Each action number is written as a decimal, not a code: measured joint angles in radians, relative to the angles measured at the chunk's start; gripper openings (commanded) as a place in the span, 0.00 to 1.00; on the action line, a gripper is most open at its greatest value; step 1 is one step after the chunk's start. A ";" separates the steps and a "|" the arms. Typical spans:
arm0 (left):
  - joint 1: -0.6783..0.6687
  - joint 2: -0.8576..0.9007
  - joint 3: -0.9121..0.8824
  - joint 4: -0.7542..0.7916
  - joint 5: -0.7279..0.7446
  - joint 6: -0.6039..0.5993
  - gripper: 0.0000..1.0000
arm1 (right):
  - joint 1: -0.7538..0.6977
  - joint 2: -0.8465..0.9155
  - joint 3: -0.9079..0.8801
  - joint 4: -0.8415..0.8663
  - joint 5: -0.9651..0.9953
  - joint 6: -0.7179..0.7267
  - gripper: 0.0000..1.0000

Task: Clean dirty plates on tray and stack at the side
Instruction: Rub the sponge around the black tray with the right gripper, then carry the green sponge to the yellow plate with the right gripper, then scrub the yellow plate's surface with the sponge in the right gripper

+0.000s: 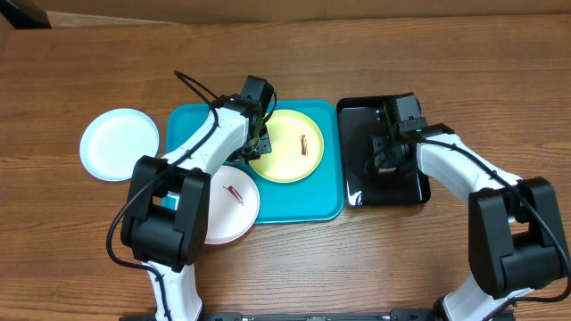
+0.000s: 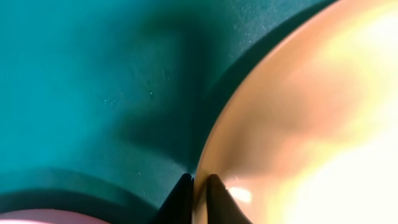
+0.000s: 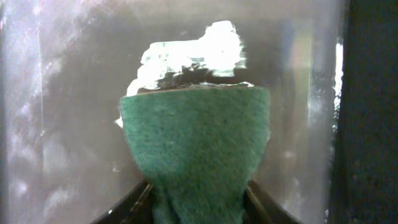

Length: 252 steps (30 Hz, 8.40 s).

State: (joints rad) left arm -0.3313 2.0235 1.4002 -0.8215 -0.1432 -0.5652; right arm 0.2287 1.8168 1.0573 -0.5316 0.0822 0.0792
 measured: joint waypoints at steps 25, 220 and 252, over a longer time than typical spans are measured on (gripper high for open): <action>0.048 0.000 -0.001 0.034 0.024 0.032 0.04 | 0.000 0.000 0.061 -0.076 -0.072 -0.005 0.04; 0.051 0.000 -0.008 0.059 0.178 0.098 0.04 | 0.298 0.332 0.472 -0.148 -0.207 0.313 0.04; 0.051 0.000 -0.008 0.059 0.178 0.098 0.04 | -0.018 0.203 0.602 -0.656 -0.327 0.107 0.04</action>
State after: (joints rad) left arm -0.2798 2.0239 1.3918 -0.7624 0.0349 -0.4675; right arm 0.2104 2.0201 1.6596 -1.1873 -0.2443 0.1864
